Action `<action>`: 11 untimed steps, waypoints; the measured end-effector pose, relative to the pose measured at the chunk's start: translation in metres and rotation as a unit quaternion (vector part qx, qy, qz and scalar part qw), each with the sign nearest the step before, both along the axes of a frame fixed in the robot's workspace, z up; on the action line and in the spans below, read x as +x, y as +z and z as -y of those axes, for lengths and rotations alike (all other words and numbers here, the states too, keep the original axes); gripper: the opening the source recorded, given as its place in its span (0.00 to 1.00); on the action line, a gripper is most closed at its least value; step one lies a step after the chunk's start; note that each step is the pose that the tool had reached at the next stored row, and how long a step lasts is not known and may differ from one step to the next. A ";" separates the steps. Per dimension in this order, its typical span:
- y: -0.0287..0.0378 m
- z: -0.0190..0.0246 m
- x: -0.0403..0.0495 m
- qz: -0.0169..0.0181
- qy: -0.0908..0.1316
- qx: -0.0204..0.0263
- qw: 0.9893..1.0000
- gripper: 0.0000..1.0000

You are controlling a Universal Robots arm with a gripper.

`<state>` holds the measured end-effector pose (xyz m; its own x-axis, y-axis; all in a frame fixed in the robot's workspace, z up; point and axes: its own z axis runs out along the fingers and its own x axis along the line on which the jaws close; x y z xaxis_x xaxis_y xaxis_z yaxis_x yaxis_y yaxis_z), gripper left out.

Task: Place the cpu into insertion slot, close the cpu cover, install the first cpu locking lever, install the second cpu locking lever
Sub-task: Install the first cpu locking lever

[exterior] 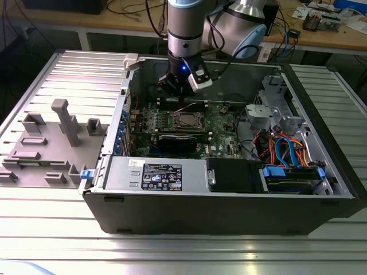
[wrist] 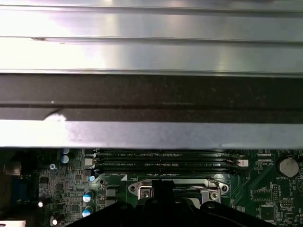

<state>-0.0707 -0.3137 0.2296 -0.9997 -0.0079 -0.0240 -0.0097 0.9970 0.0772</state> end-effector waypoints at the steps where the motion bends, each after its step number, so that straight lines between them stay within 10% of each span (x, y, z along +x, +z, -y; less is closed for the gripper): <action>1: -0.0003 -0.0004 0.0006 0.000 0.000 0.000 1.000 0.11; 11: -0.0028 -0.0037 0.0086 0.000 0.000 -0.001 1.000 0.11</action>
